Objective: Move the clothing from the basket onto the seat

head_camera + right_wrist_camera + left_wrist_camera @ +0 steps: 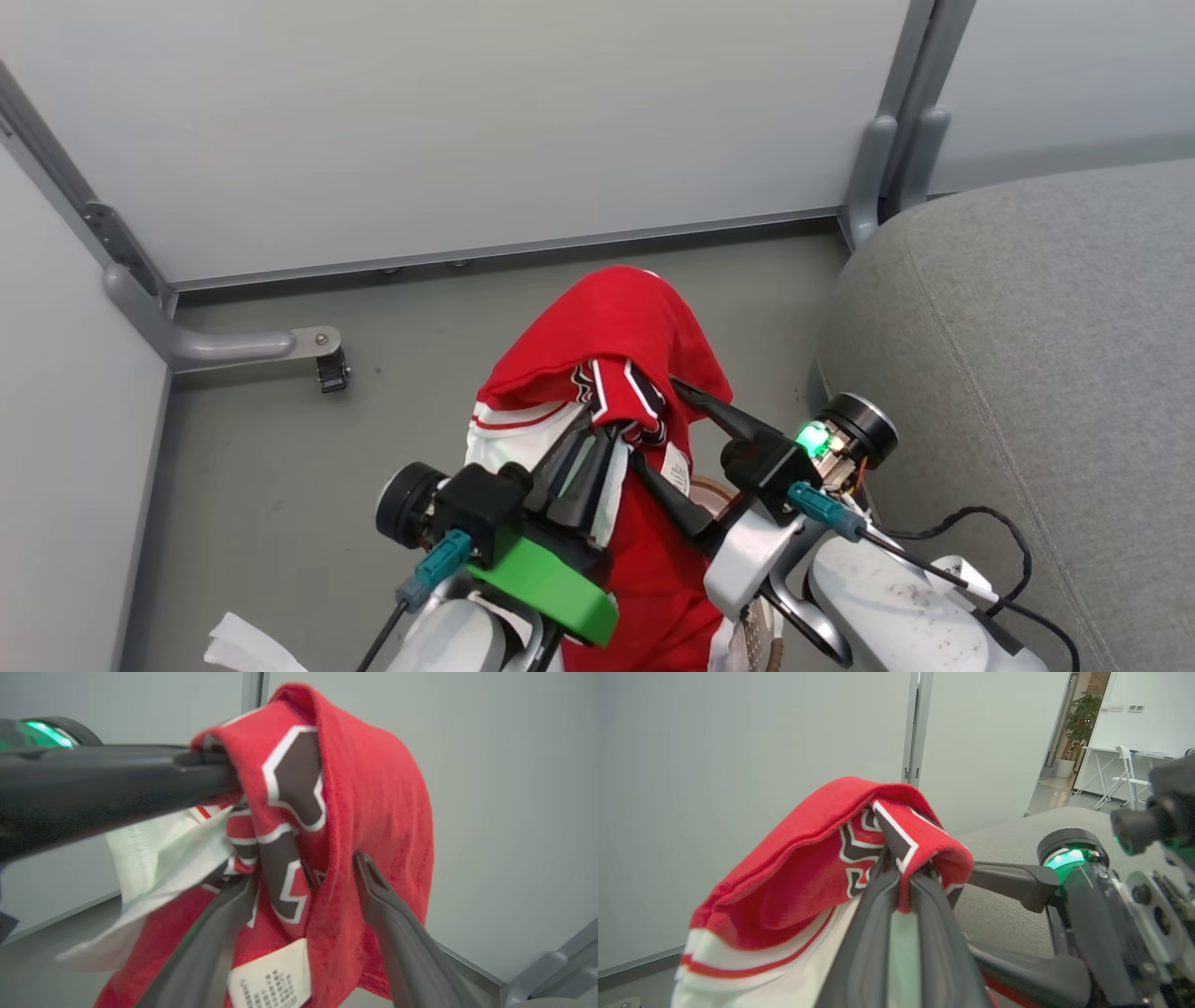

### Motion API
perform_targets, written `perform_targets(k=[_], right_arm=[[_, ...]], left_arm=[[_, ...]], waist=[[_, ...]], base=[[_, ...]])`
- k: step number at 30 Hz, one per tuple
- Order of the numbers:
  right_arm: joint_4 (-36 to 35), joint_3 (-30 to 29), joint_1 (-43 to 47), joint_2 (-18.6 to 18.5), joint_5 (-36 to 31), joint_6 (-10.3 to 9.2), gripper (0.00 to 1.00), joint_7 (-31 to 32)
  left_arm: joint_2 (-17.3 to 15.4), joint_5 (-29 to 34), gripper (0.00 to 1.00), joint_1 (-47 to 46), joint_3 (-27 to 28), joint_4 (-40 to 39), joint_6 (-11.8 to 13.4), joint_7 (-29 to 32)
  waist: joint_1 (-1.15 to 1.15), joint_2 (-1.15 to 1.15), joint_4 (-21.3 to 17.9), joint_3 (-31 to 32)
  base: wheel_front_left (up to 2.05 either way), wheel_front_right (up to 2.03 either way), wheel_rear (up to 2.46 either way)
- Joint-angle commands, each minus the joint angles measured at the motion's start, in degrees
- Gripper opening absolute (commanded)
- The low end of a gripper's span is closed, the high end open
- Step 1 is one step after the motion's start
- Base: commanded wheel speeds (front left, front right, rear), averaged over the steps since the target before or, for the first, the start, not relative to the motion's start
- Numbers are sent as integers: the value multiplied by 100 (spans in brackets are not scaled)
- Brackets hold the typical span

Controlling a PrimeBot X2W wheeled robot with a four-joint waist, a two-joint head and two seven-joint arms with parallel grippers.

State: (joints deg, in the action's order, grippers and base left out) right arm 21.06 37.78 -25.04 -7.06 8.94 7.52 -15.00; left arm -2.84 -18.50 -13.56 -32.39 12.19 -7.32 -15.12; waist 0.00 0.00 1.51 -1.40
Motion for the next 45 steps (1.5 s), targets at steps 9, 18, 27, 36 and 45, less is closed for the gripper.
perform_targets(k=[9, 18, 27, 36, 45], right_arm=[[272, 16, 96, 204, 410, -6, 0, -24], [84, -406, 408, 158, 654, -7, 0, -25], [-79, -786, 779, 104, 797, -7, 0, -26], [-204, -1284, 1057, 105, 840, -7, 0, -26], [-259, -1722, 1003, 1, 784, -6, 0, -26]], left_arm=[[-11, -149, 0, -70, -167, 35, 5, -4], [-11, 4, 100, 39, 43, 80, 83, -3], [-13, 73, 100, 55, 195, 143, 63, -2], [-15, 58, 100, -18, 195, 240, 35, -1], [-19, 116, 100, -160, 188, 330, 10, -1]], waist=[[0, 0, 121, 50], [0, 0, -572, -48], [0, 0, -1816, -231], [0, 0, -2792, -361], [0, 0, -3073, -643]], base=[[0, 0, 0], [0, 0, 0], [0, 0, 0], [0, 0, 0], [0, 0, 0]])
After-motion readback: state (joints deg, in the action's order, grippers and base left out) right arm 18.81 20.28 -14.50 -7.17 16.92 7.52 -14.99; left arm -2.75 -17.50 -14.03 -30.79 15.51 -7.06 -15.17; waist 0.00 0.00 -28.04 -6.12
